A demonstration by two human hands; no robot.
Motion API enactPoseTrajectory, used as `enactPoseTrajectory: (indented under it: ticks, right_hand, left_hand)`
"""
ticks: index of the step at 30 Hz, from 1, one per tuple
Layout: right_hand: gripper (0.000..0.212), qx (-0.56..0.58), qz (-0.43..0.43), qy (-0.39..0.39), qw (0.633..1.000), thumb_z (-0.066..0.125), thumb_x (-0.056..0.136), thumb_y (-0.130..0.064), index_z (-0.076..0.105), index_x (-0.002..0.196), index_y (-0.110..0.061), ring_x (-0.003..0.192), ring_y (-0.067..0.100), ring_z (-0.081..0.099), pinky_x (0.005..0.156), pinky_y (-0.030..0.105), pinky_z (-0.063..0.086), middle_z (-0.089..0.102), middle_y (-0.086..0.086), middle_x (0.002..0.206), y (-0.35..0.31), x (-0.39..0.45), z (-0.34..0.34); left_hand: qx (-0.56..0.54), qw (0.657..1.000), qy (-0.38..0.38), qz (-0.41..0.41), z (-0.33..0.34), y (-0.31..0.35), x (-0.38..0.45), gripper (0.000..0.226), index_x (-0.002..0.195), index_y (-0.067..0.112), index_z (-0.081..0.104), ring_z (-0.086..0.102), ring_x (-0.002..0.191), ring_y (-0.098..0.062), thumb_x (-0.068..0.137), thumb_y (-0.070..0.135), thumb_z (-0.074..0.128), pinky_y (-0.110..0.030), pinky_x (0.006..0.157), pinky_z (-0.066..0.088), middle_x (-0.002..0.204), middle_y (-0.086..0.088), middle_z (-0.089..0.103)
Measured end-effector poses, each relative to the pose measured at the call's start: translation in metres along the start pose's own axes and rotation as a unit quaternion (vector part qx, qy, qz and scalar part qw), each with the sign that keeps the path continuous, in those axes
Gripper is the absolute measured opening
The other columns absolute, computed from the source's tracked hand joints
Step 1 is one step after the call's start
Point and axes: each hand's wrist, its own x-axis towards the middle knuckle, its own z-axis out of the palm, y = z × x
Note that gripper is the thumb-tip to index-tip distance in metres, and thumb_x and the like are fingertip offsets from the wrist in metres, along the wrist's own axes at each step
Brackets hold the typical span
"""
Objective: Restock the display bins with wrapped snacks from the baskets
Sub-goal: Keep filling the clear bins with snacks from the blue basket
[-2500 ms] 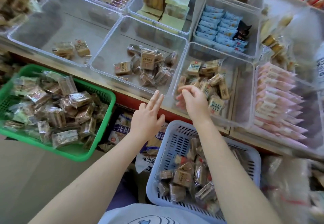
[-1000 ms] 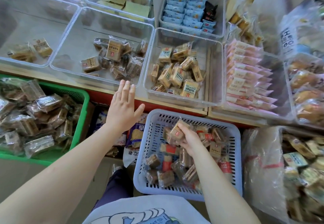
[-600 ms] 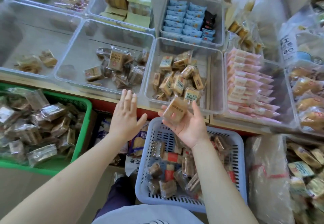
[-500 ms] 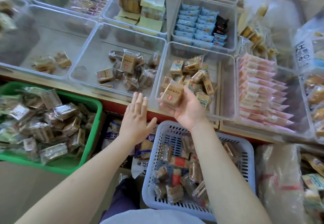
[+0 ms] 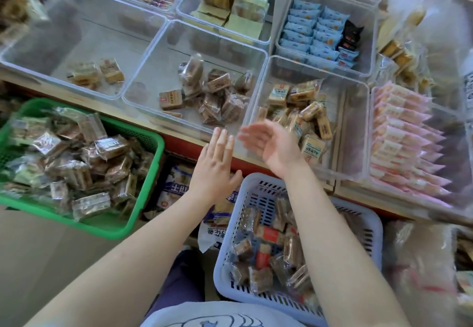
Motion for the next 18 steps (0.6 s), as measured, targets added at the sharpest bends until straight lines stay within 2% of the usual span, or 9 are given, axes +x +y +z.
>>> enactPoseTrajectory:
  ticks: [2,4,6,8,10,12,14,18]
  right_hand:
    - [0.043,-0.039,0.045,0.021,0.998,0.037,0.107,-0.021,0.071,0.089,-0.002,0.097,0.034,0.071,0.088,0.044,0.057,0.073,0.022,0.103,0.034,-0.022,-0.032]
    - [0.035,-0.155,0.116,0.077,0.978,0.043,0.106,-0.019,0.069,0.09,-0.002,0.092,0.033,0.071,0.085,0.044,0.058,0.072,0.026,0.105,0.08,-0.03,-0.06]
    - [0.023,-0.319,0.177,0.131,0.922,0.052,0.103,-0.021,0.068,0.097,-0.005,0.094,0.028,0.069,0.09,0.045,0.057,0.072,0.019,0.11,0.127,-0.031,-0.083]
    - [0.024,-0.432,0.194,0.132,0.871,0.057,0.101,-0.028,0.062,0.116,-0.01,0.104,0.024,0.062,0.088,0.036,0.051,0.066,0.006,0.12,0.162,-0.032,-0.097]
    - [0.04,-0.45,0.196,0.14,0.86,0.06,0.1,-0.031,0.048,0.133,-0.013,0.101,0.021,0.057,0.079,0.03,0.045,0.059,0.005,0.126,0.188,-0.031,-0.101]
    - [0.045,-0.462,0.19,0.179,0.848,0.061,0.099,-0.026,0.044,0.138,-0.011,0.089,0.021,0.056,0.067,0.03,0.046,0.061,0.009,0.126,0.208,-0.024,-0.102]
    - [0.041,-0.431,0.186,0.228,0.853,0.063,0.097,-0.02,0.049,0.135,-0.011,0.092,0.024,0.061,0.073,0.033,0.051,0.064,0.01,0.124,0.218,-0.014,-0.1]
    - [0.027,-0.247,0.205,0.272,0.907,0.068,0.094,-0.013,0.06,0.12,-0.012,0.095,0.022,0.059,0.082,0.034,0.051,0.065,0.006,0.114,0.21,-0.014,-0.099]
  left_hand:
    - [0.006,1.0,0.007,0.001,0.001,0.0,0.0,0.087,0.157,0.003,0.015,-0.006,0.155,-0.028,0.091,0.044,0.056,-0.044,0.124,0.011,0.166,-0.017,0.007]
    - [0.014,1.0,0.017,0.006,0.003,-0.001,0.0,0.088,0.156,0.002,0.019,-0.002,0.155,-0.031,0.088,0.04,0.06,-0.045,0.123,0.014,0.165,-0.019,0.011]
    - [0.016,0.999,0.028,0.014,0.006,-0.003,0.001,0.088,0.154,0.0,0.021,0.001,0.154,-0.032,0.086,0.036,0.063,-0.047,0.123,0.018,0.164,-0.02,0.015]
    - [0.014,0.999,0.041,0.015,0.01,-0.003,0.001,0.088,0.153,-0.001,0.023,0.003,0.154,-0.034,0.084,0.033,0.065,-0.046,0.123,0.016,0.163,-0.021,0.016]
    - [0.02,0.999,0.049,0.01,0.013,-0.001,0.002,0.089,0.153,-0.003,0.023,0.004,0.154,-0.035,0.082,0.032,0.065,-0.04,0.123,0.01,0.162,-0.022,0.017]
    - [0.024,0.998,0.056,0.008,0.016,-0.001,0.002,0.089,0.153,-0.004,0.023,0.005,0.154,-0.037,0.081,0.031,0.063,-0.037,0.122,0.005,0.162,-0.024,0.018]
    - [0.028,0.998,0.058,0.01,0.018,-0.001,0.002,0.089,0.153,-0.004,0.023,0.004,0.154,-0.038,0.082,0.031,0.062,-0.037,0.122,0.004,0.162,-0.024,0.017]
    - [0.032,0.998,0.056,0.008,0.017,-0.001,0.002,0.089,0.154,-0.003,0.02,0.002,0.154,-0.036,0.083,0.033,0.061,-0.037,0.123,0.003,0.163,-0.023,0.014]
